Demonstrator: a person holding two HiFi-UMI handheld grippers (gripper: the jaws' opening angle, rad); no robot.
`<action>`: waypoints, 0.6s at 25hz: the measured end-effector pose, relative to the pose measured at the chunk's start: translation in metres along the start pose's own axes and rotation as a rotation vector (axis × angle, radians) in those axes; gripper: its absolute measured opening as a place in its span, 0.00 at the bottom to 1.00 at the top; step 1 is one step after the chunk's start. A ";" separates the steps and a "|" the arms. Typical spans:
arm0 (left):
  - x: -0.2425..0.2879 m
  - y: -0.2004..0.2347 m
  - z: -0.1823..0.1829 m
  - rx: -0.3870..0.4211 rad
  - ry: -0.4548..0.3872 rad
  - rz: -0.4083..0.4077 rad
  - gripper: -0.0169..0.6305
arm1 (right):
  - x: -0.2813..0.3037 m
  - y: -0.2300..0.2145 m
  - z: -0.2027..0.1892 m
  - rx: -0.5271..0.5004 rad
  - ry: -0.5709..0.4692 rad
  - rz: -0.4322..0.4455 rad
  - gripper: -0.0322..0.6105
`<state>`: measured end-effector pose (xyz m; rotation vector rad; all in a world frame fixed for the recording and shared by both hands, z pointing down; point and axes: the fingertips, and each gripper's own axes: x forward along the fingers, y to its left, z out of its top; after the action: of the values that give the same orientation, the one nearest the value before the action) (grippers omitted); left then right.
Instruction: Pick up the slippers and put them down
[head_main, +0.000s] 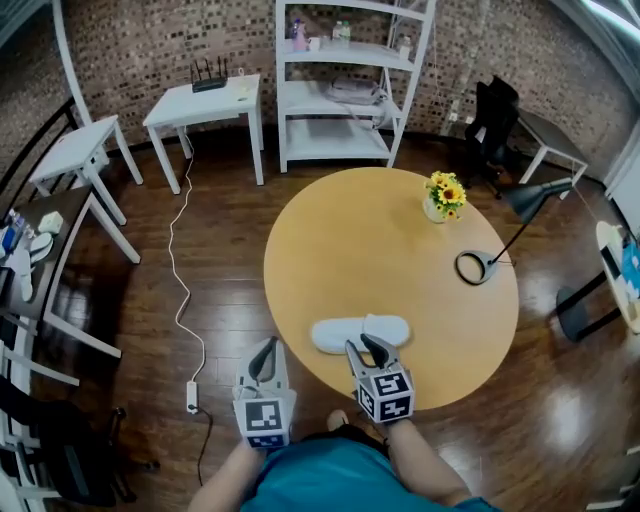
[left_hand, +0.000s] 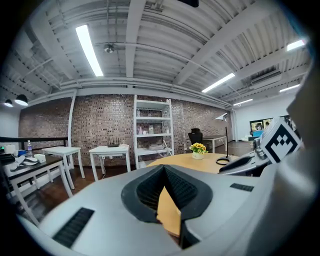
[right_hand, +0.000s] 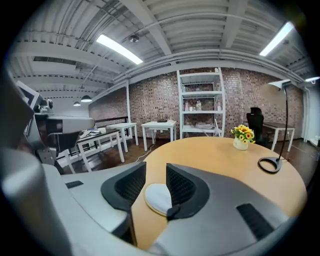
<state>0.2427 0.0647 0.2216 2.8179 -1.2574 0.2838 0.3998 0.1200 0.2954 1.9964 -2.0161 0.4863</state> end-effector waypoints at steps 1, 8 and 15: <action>0.007 -0.008 0.001 0.003 -0.001 0.005 0.03 | 0.004 -0.009 -0.005 -0.006 0.013 0.010 0.29; 0.033 -0.044 -0.010 0.026 0.048 0.047 0.03 | 0.040 -0.051 -0.058 -0.036 0.173 0.070 0.34; 0.024 -0.050 -0.023 0.044 0.103 0.104 0.03 | 0.071 -0.072 -0.127 -0.053 0.368 0.097 0.34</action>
<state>0.2924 0.0831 0.2509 2.7381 -1.3938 0.4602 0.4643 0.1075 0.4441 1.6404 -1.8775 0.7517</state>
